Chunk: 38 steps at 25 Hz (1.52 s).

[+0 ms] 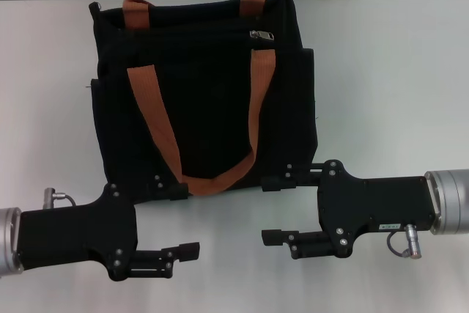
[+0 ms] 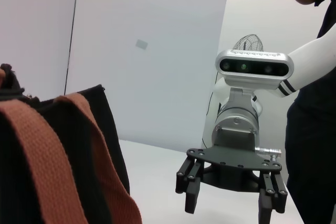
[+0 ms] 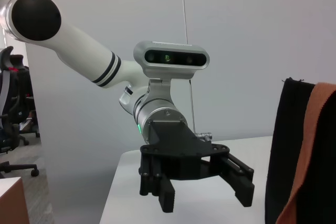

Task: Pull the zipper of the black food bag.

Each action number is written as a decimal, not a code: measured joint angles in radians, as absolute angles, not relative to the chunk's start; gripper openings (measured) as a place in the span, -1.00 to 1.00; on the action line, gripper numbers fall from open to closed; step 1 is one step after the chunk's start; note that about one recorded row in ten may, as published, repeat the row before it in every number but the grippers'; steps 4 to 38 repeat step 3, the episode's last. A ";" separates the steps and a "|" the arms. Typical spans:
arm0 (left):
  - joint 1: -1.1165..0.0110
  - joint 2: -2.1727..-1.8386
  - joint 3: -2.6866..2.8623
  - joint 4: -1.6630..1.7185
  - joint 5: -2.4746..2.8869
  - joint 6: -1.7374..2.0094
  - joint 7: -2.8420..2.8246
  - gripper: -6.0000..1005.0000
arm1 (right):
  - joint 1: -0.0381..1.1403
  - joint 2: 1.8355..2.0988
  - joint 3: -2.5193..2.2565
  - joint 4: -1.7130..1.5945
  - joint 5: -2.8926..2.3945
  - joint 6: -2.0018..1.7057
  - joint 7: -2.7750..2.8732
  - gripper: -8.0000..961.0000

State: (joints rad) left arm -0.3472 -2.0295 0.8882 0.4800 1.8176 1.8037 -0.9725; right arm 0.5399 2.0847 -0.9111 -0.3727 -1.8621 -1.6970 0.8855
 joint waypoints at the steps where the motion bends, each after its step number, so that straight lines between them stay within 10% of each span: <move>1: -0.349 -2.029 0.888 0.480 1.818 1.804 -0.972 0.66 | 0.540 2.085 -0.911 -0.373 -1.862 -1.697 0.886 0.46; 38: -0.353 -2.029 0.888 0.480 1.818 1.804 -0.972 0.66 | 0.540 2.085 -0.911 -0.373 -1.862 -1.697 0.886 0.46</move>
